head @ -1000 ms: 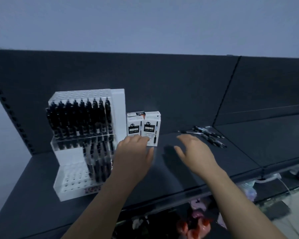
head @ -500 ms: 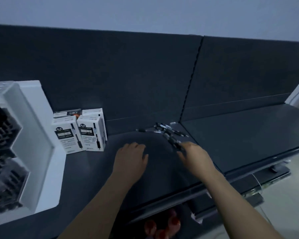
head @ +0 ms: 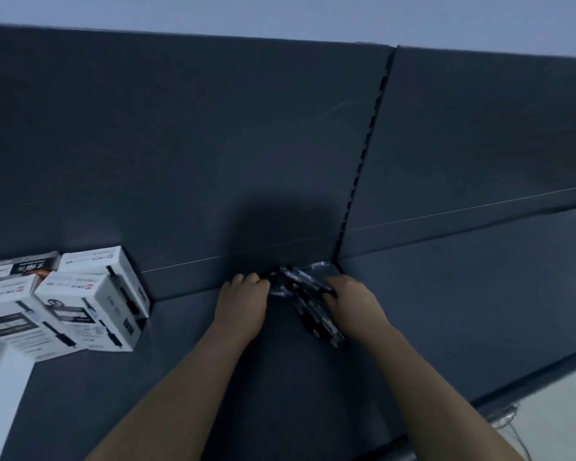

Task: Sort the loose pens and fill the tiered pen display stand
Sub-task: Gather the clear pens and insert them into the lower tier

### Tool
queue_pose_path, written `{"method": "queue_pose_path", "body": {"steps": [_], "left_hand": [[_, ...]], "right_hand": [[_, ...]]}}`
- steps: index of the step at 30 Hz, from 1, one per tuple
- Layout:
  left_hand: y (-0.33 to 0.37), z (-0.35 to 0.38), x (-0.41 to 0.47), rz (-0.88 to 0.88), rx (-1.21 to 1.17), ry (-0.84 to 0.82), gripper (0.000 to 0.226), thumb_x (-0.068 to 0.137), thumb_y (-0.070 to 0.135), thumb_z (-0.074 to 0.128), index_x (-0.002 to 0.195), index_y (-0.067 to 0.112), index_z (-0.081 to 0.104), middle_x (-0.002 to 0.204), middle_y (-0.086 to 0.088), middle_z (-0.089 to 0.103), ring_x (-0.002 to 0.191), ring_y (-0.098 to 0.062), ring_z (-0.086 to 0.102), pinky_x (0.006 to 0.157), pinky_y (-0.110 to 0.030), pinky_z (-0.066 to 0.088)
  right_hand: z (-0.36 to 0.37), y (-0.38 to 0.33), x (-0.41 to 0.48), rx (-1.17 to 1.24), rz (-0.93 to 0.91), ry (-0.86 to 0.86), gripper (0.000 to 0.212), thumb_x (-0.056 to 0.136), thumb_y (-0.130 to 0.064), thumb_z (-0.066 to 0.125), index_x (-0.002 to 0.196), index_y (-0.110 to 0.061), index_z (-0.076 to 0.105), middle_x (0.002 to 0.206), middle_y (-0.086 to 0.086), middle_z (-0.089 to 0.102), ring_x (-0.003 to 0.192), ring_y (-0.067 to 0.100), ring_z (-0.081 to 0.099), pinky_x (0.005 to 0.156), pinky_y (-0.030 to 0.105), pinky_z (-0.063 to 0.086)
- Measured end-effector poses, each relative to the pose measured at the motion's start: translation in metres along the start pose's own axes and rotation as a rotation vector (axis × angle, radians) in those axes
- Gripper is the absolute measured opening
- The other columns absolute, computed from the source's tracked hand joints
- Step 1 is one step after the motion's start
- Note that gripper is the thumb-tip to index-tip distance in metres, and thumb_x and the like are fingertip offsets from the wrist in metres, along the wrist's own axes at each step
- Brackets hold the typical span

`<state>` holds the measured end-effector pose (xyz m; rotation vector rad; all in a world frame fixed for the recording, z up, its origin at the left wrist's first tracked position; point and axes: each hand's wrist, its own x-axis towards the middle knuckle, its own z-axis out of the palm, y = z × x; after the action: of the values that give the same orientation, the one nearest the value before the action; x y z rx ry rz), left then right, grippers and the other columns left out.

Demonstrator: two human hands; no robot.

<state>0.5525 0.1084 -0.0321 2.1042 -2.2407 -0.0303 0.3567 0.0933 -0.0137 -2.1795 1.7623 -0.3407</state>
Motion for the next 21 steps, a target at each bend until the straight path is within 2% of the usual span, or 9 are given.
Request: {"method": "queue_pose_path", "body": {"steps": [3,9,12,15,19,21], "left_hand": [[0.001,0.002,0.004,-0.059,0.035,-0.005,0.023,0.093,0.011,0.044,0.111,0.020,0.055,0.118,0.000,0.054,0.108,-0.022,0.046,0.084,-0.031,0.039],[0.013,0.002,-0.012,-0.190,0.064,-0.061,0.028,0.092,0.013,0.051,0.120,0.018,0.049,0.124,-0.005,0.047,0.113,-0.023,0.044,0.092,-0.031,0.039],[0.021,0.004,-0.018,-0.251,0.085,-0.097,0.033,0.092,0.016,0.054,0.124,0.017,0.045,0.127,-0.008,0.040,0.117,-0.025,0.039,0.095,-0.033,0.037],[0.033,0.005,-0.028,-0.312,0.114,-0.114,0.031,0.095,0.021,0.051,0.124,0.015,0.045,0.128,-0.006,0.041,0.118,-0.025,0.040,0.096,-0.034,0.038],[0.060,0.005,-0.036,-0.442,-0.118,-0.076,0.021,0.099,0.021,0.042,0.115,0.008,0.044,0.121,-0.012,0.055,0.108,-0.029,0.054,0.086,-0.036,0.045],[0.075,0.003,-0.031,-0.493,-0.261,-0.033,0.029,0.102,0.030,0.038,0.113,0.005,0.046,0.117,-0.015,0.058,0.102,-0.030,0.058,0.083,-0.036,0.046]], "right_hand": [[0.006,0.008,0.017,-0.005,-0.046,-0.046,0.014,0.093,-0.017,0.050,0.094,-0.007,0.059,0.101,0.007,0.057,0.090,0.025,0.055,0.071,0.034,0.046],[0.004,0.028,0.033,0.048,-0.137,-0.173,0.020,0.091,-0.020,0.055,0.109,-0.015,0.063,0.107,0.006,0.055,0.091,0.024,0.057,0.075,0.032,0.049],[0.001,0.040,0.034,0.053,-0.157,-0.242,0.019,0.088,-0.024,0.061,0.105,-0.015,0.063,0.101,0.006,0.058,0.087,0.023,0.058,0.072,0.032,0.049],[0.001,0.049,0.031,0.080,-0.175,-0.253,0.023,0.086,-0.027,0.064,0.104,-0.014,0.062,0.094,0.004,0.061,0.085,0.021,0.060,0.073,0.032,0.051],[0.000,0.055,0.028,0.100,-0.232,-0.271,0.022,0.089,-0.030,0.060,0.101,-0.012,0.061,0.090,0.004,0.063,0.085,0.022,0.061,0.075,0.032,0.051],[-0.003,0.057,0.027,0.136,-0.237,-0.302,0.019,0.094,-0.025,0.051,0.099,-0.011,0.063,0.091,0.006,0.066,0.084,0.024,0.064,0.075,0.033,0.052]]}}
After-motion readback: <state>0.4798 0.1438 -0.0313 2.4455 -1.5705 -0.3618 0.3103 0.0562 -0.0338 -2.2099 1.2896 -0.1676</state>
